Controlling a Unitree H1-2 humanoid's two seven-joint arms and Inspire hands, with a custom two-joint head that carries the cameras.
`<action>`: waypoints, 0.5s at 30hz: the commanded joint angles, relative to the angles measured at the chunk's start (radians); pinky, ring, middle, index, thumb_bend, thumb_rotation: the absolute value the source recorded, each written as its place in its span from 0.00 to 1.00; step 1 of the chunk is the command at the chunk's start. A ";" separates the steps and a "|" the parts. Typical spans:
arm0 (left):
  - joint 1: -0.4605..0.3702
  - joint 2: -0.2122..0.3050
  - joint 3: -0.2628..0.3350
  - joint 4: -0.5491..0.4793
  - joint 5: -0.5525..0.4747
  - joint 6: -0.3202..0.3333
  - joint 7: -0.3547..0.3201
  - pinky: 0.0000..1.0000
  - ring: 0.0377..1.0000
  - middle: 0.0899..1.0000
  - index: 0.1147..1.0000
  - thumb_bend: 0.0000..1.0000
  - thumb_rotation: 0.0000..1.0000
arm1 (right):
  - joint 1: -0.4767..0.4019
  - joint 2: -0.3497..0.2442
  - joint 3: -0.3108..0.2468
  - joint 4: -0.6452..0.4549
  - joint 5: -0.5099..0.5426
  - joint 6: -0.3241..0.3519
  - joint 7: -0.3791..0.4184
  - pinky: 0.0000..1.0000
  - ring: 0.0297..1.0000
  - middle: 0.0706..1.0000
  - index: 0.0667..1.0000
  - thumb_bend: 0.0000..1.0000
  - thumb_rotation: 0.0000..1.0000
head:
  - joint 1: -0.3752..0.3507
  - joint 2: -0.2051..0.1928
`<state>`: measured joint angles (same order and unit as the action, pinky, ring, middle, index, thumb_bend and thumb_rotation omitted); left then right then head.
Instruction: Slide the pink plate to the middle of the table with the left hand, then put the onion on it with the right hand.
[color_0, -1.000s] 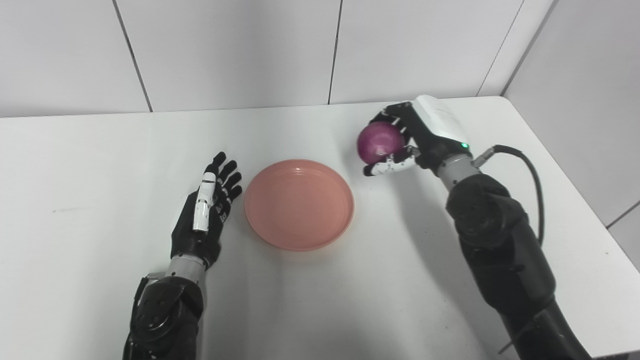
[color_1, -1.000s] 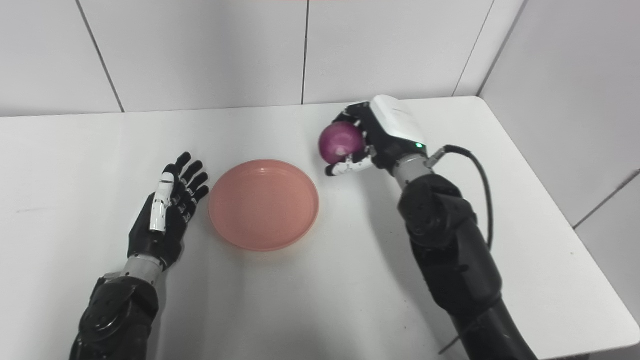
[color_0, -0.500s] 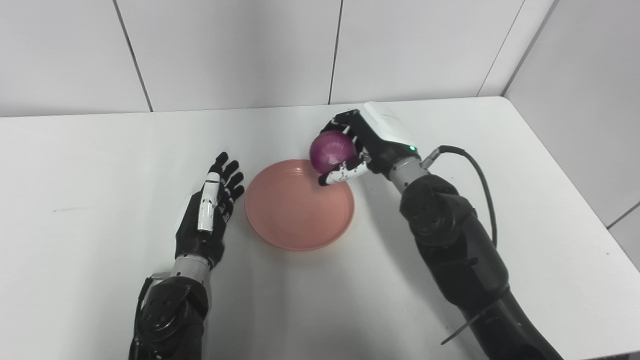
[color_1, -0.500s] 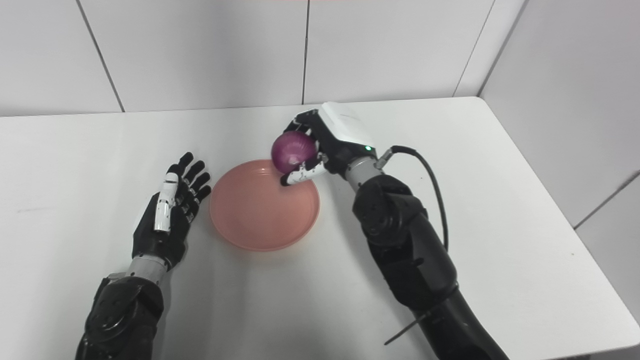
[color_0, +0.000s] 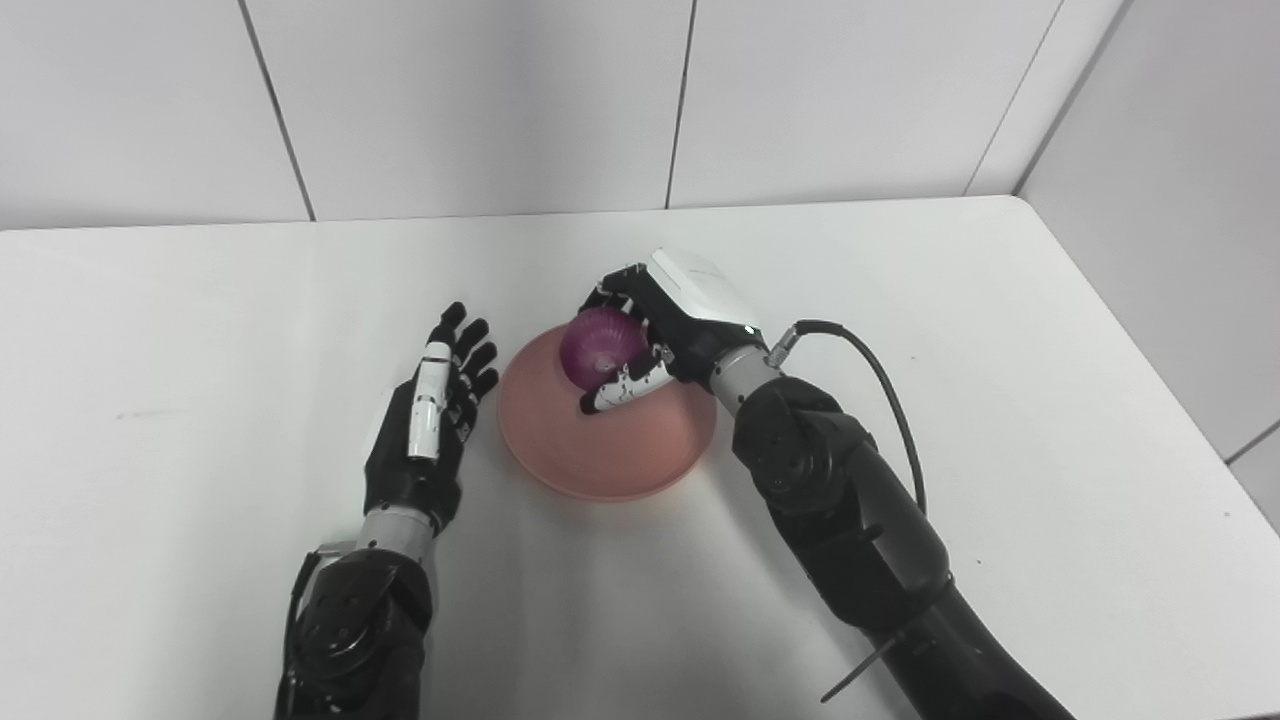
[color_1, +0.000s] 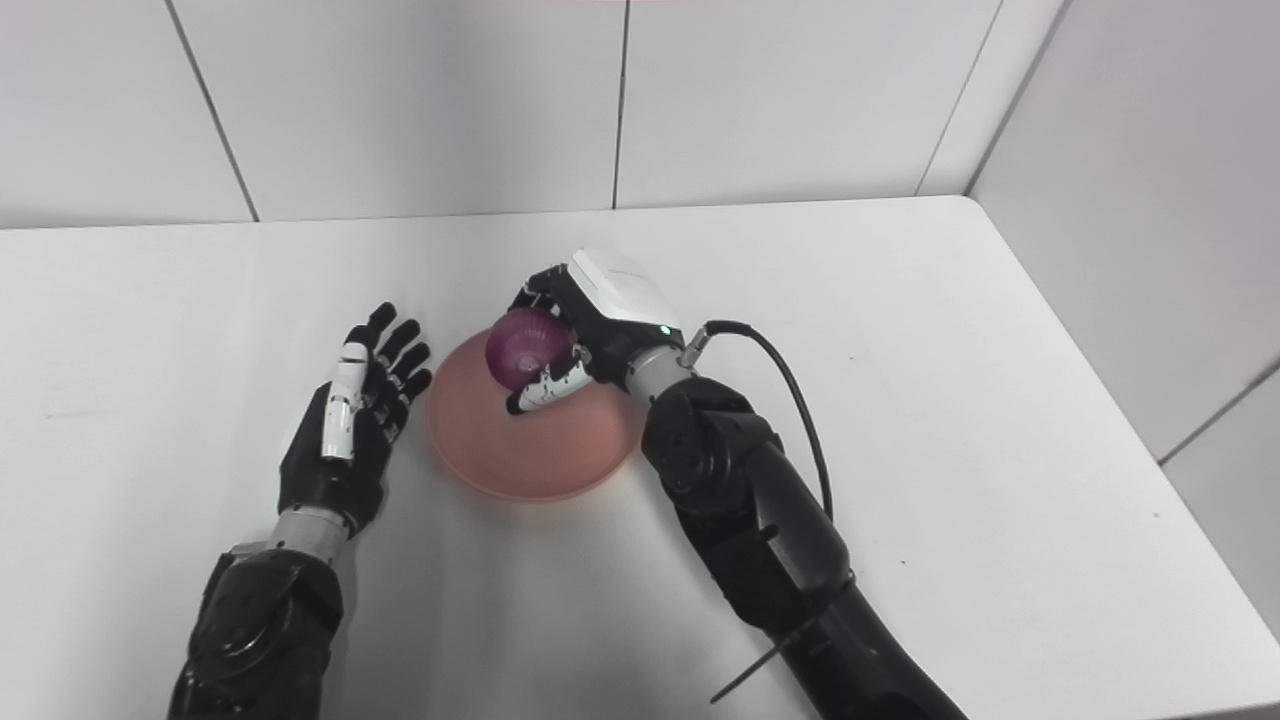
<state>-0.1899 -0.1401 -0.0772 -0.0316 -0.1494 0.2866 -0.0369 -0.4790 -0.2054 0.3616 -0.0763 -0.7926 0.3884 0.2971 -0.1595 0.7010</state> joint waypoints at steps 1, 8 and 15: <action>0.011 -0.017 -0.014 -0.007 0.010 0.021 0.002 0.96 0.95 0.95 0.94 0.48 1.00 | -0.020 0.016 -0.001 0.004 0.000 -0.053 -0.058 0.35 0.43 0.49 0.45 0.52 0.14 | 0.006 0.001; 0.010 -0.016 -0.014 -0.005 0.010 0.019 0.008 0.96 0.95 0.95 0.94 0.48 1.00 | 0.006 0.026 0.020 0.049 0.001 -0.082 -0.111 0.34 0.41 0.49 0.45 0.52 0.14 | 0.008 0.001; 0.011 -0.020 -0.015 -0.016 0.010 0.031 0.016 0.95 0.95 0.95 0.94 0.47 1.00 | 0.026 0.024 0.033 0.054 0.001 -0.088 -0.125 0.38 0.46 0.54 0.45 0.52 0.14 | 0.009 0.001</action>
<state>-0.1883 -0.1471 -0.0815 -0.0378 -0.1467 0.2882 -0.0179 -0.4403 -0.1814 0.3938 -0.0110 -0.7916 0.3432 0.1885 -0.1519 0.7010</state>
